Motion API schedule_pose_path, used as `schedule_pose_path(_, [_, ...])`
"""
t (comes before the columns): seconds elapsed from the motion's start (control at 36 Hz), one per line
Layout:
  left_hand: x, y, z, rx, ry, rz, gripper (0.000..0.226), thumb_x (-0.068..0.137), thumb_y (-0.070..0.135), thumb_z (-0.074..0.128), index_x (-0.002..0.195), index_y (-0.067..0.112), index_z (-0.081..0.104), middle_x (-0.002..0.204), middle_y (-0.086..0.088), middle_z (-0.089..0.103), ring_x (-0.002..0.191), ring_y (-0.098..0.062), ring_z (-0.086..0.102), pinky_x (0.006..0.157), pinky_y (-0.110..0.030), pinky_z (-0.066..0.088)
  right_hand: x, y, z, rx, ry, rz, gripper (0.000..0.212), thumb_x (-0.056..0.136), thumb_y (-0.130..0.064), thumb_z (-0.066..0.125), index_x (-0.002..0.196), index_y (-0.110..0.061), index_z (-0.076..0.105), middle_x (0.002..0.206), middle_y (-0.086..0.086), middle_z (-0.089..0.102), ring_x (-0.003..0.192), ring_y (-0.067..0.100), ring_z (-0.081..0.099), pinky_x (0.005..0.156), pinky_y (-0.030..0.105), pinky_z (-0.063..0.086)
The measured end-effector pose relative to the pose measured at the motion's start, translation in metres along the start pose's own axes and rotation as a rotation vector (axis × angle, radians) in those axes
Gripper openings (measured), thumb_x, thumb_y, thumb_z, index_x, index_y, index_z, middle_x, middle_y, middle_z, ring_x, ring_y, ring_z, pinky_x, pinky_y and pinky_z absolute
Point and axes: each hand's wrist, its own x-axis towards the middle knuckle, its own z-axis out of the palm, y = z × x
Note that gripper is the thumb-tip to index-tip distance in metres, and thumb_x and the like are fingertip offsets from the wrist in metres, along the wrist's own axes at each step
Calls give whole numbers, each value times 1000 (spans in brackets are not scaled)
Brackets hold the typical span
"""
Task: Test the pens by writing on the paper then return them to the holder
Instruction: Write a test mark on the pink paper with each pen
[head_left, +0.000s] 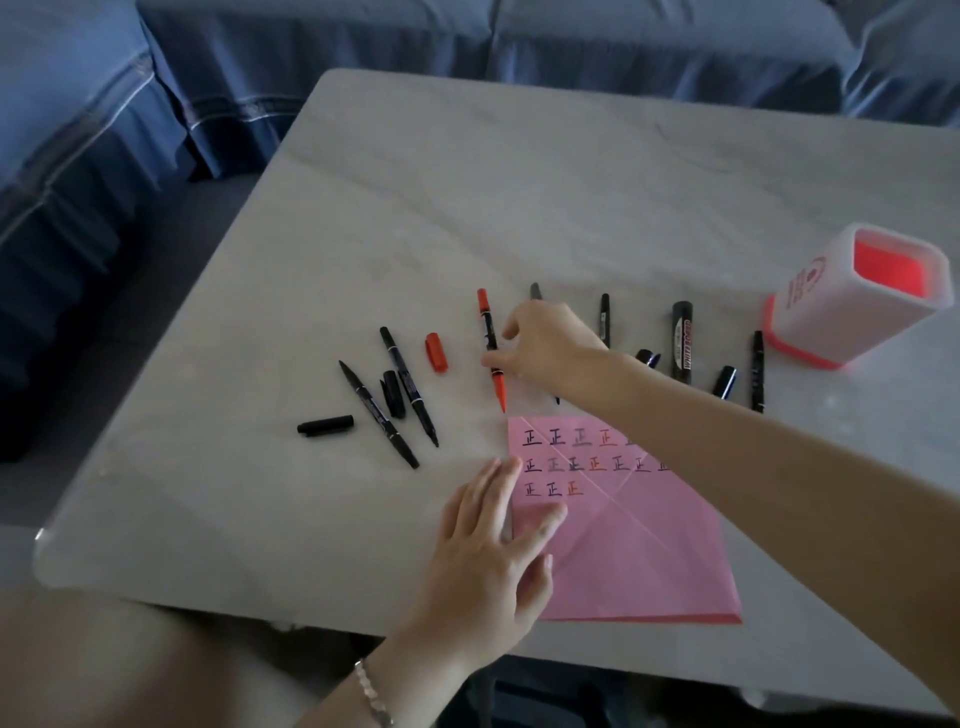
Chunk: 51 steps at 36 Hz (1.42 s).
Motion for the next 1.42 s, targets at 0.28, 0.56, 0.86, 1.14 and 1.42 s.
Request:
schedule_pose_path(0.28, [0,-1,1,-14,3,6,41,85,37,42,125,32,52,140,-17,42,133,-29,28,106,-49,22,-7,30,-28,-195,-44,175,14,80,-13,55,74,-5,65,60,5,57,46,18,45,41,21,32])
schedule_pose_path(0.56, [-1,0,-1,-16,-14,-2,41,85,37,43,125,32,51,141,-17,41,134,-28,27,107,-48,22,5,28,-9,-169,-88,216,25,80,-11,53,57,-9,44,60,5,49,55,20,46,43,22,31])
schedule_pose_path(0.86, [-1,0,0,-2,-20,6,41,86,37,41,126,33,48,140,-17,42,133,-29,29,106,-48,24,-94,55,-40,735,190,175,25,82,-6,52,58,-14,56,37,-6,47,38,9,34,37,13,28])
schedule_pose_path(1.14, [4,10,-13,109,-45,-11,37,80,35,39,113,29,56,128,-18,54,121,-36,49,98,-47,31,-153,93,16,964,475,120,21,81,4,61,83,-18,63,74,0,72,57,7,63,51,17,50])
schedule_pose_path(1.42, [13,17,-15,150,-61,-34,31,73,34,35,99,31,51,132,-21,50,125,-38,45,98,-47,30,-150,85,35,960,525,37,13,84,2,57,79,-9,62,70,-1,70,66,7,66,65,13,51])
